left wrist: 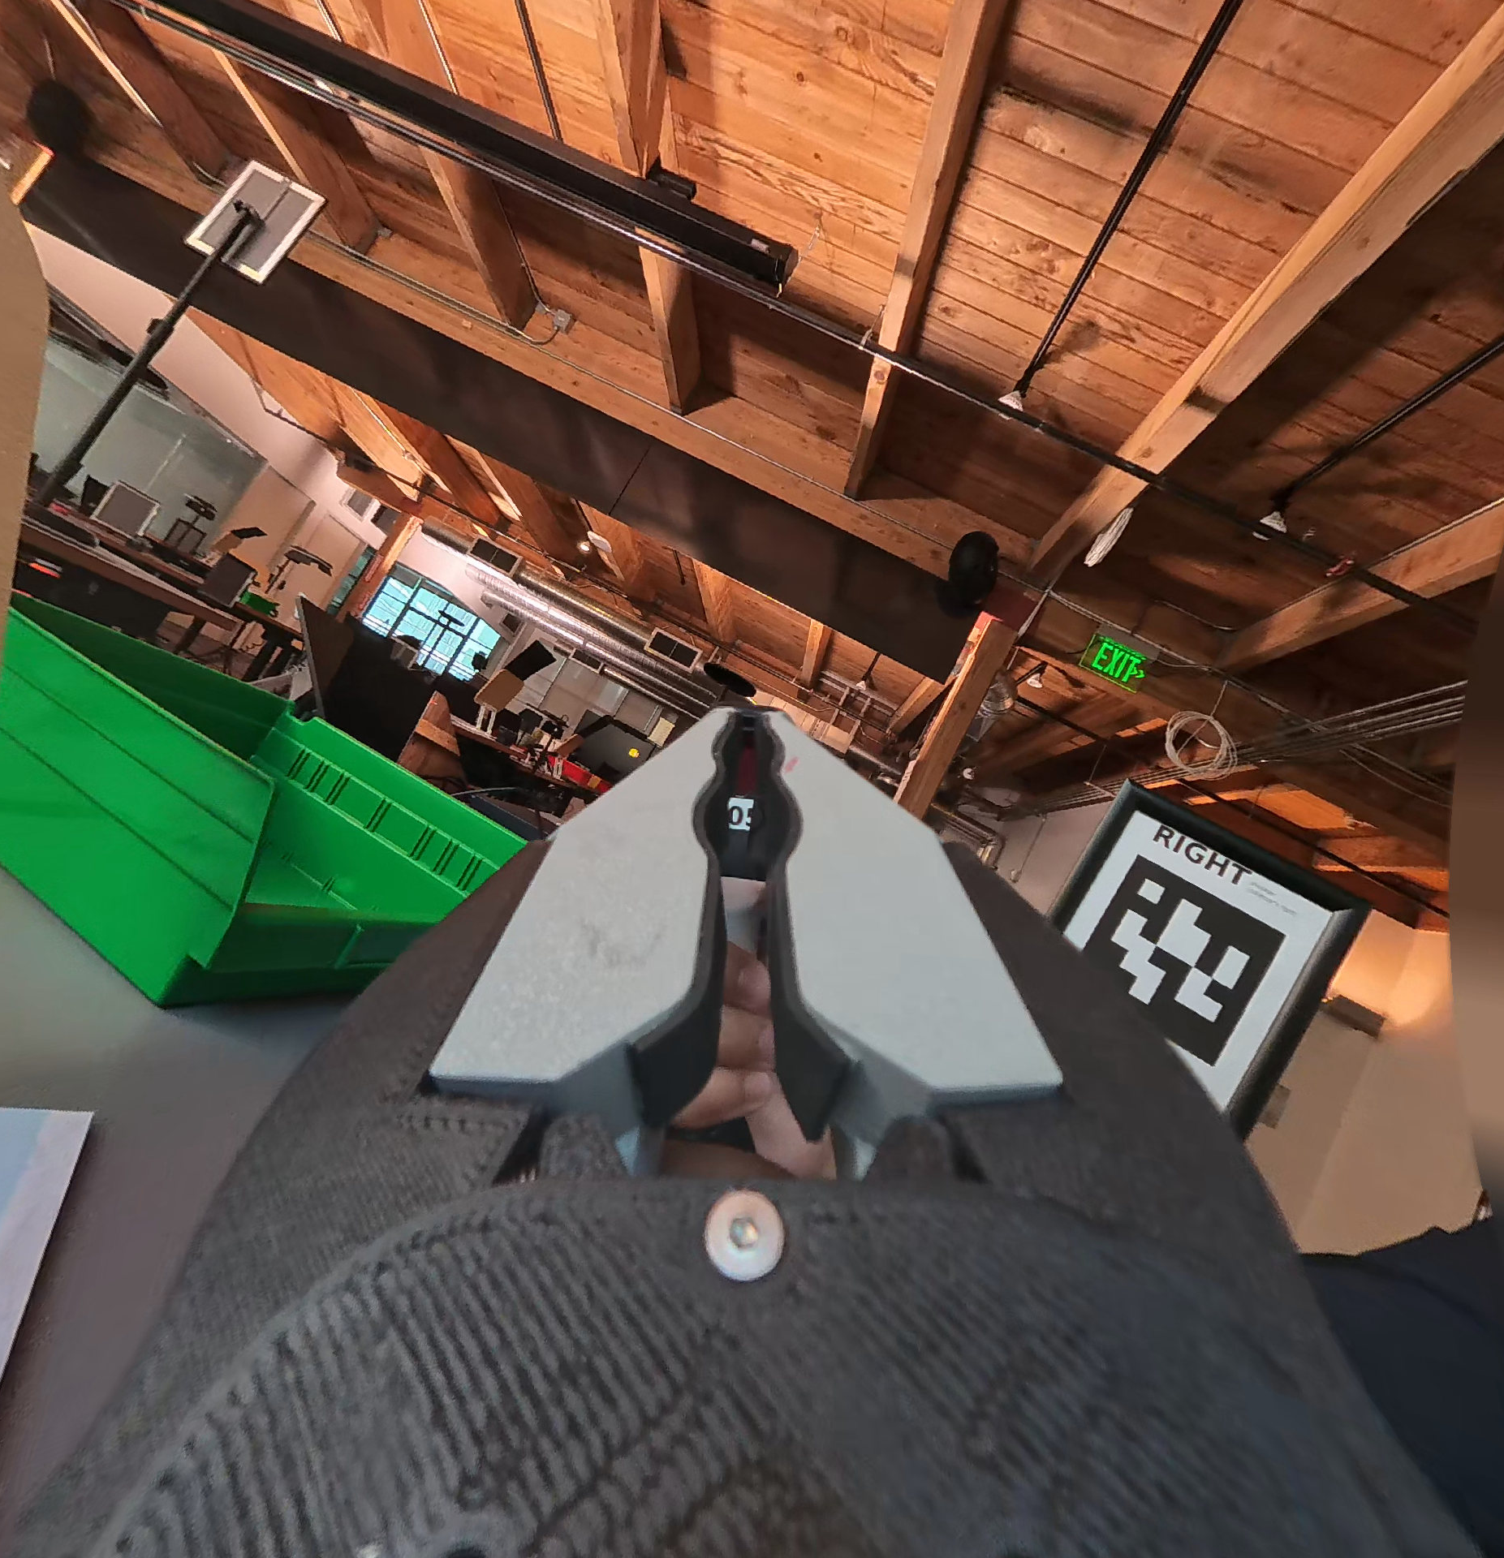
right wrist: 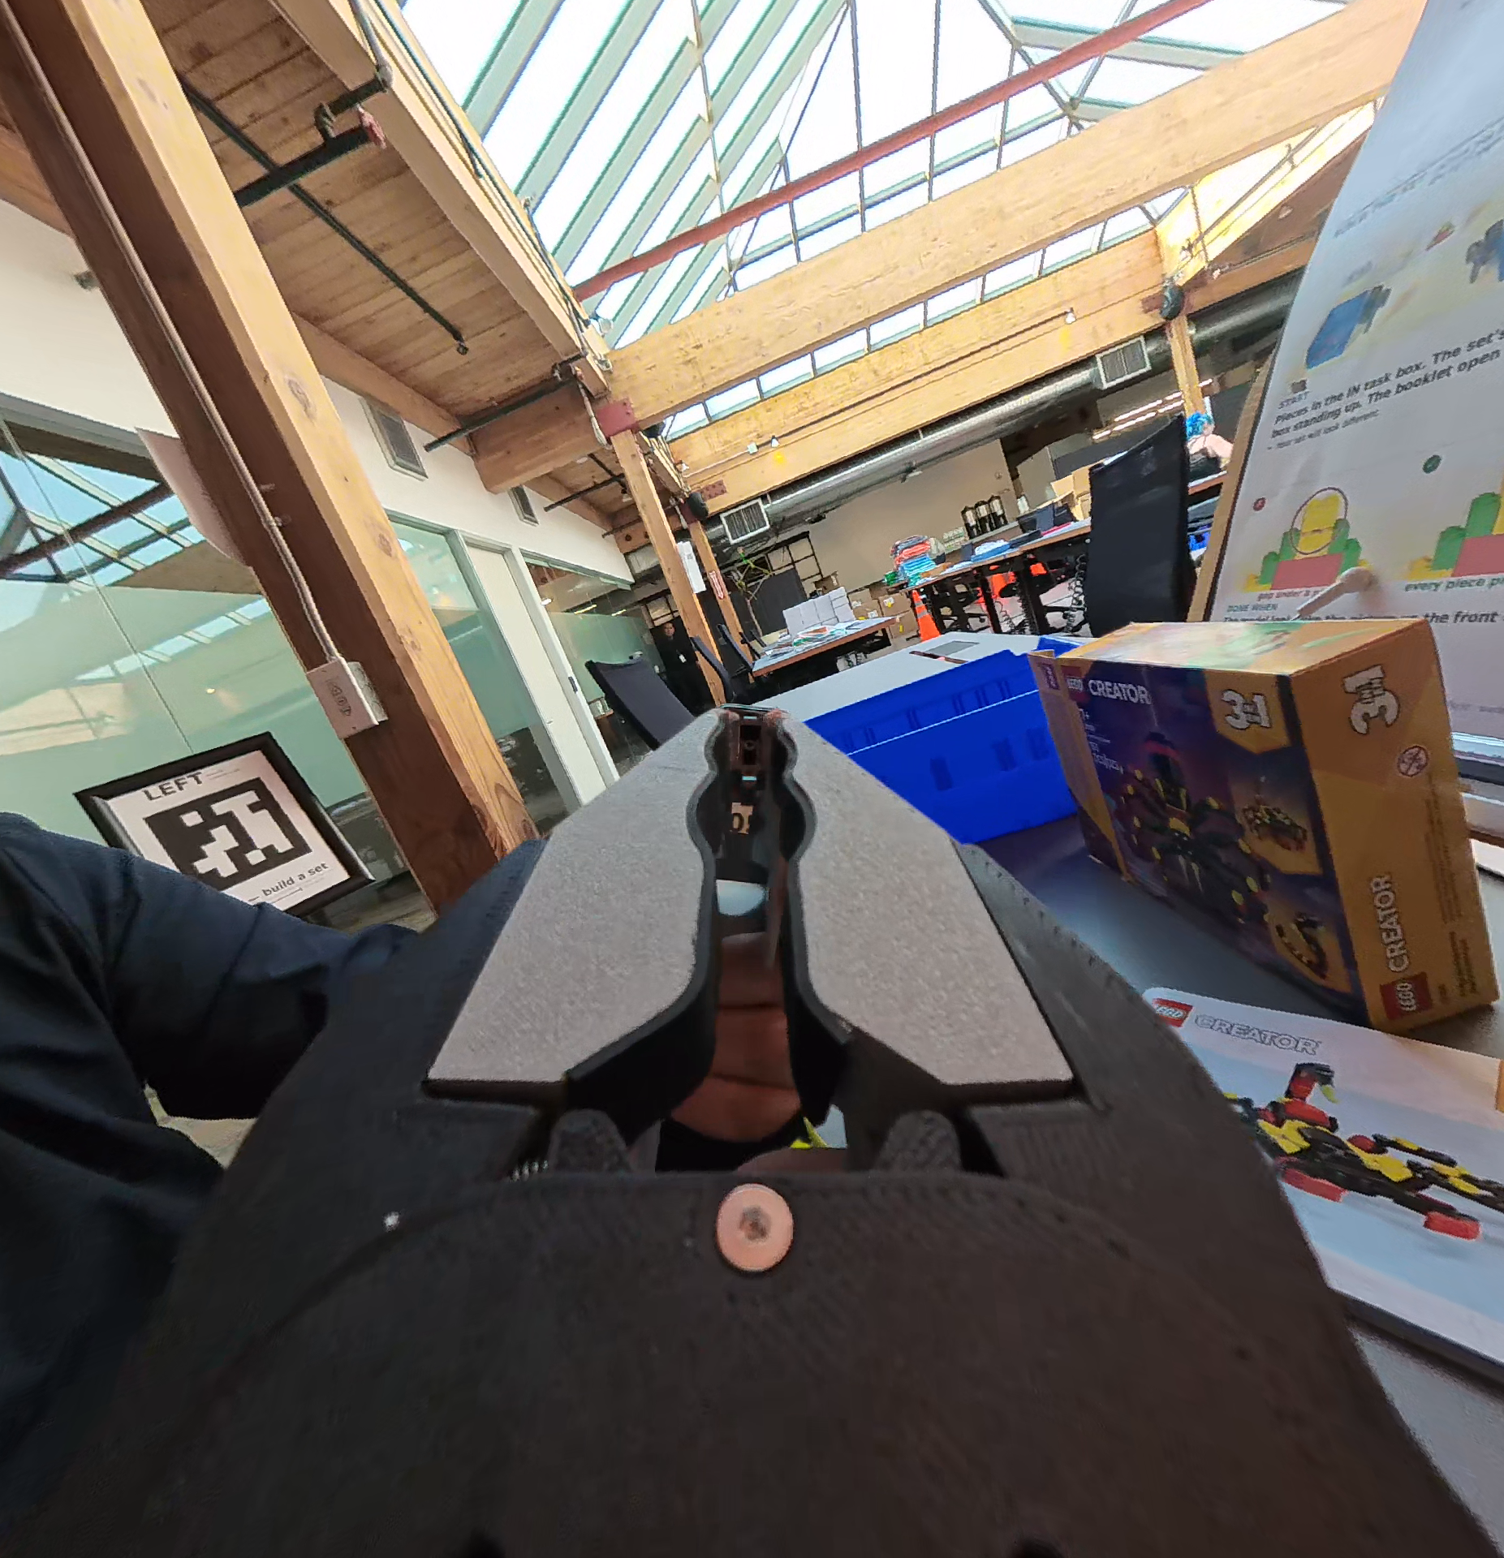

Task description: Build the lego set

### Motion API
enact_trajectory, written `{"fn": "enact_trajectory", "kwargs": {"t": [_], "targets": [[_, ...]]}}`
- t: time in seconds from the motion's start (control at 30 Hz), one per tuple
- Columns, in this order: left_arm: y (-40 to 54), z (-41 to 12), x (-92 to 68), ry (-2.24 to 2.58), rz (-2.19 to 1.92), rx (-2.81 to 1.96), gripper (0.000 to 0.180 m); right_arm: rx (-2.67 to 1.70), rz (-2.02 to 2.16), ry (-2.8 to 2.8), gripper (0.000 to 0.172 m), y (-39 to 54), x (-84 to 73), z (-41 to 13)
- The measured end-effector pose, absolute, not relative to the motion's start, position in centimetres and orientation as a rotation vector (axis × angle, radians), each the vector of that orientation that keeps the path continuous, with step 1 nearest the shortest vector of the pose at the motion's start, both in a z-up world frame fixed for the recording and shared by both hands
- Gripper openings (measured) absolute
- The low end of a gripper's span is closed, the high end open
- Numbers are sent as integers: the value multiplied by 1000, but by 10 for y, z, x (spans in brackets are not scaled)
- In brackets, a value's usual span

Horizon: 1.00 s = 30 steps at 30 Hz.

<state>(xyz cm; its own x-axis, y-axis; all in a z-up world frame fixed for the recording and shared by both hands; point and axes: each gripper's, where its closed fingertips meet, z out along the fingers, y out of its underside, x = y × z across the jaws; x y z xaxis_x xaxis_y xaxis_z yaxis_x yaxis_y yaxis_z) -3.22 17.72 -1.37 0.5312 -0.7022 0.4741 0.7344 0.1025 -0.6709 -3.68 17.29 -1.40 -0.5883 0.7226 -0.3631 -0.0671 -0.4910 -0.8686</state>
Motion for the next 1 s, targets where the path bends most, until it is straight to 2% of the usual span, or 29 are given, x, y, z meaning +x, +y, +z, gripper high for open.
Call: {"fn": "enact_trajectory", "kwargs": {"t": [0.2,0.5,0.7,0.83,0.97,1.0], "targets": [[179,-13,-32,-66,-1095,-1014,0,-1012,2078,-1182,5,175,-36,-14],[182,-18,-42,-240,-1182,-928,1,-1016,1539,-1183,2,178,-45,-17],[180,-12,-42,-239,-1125,-932,1,-1073,1695,-988,0,184,-45,-7],[176,-12,-39,-207,-1123,-933,0,-996,1962,-584,0,244,1,23],[176,-10,-26,-99,-1090,-977,0,-1006,2056,-792,0,229,-5,14],[175,-10,-22,-72,-1068,-989,0,-1012,2074,-877,9,220,-10,13]]}}
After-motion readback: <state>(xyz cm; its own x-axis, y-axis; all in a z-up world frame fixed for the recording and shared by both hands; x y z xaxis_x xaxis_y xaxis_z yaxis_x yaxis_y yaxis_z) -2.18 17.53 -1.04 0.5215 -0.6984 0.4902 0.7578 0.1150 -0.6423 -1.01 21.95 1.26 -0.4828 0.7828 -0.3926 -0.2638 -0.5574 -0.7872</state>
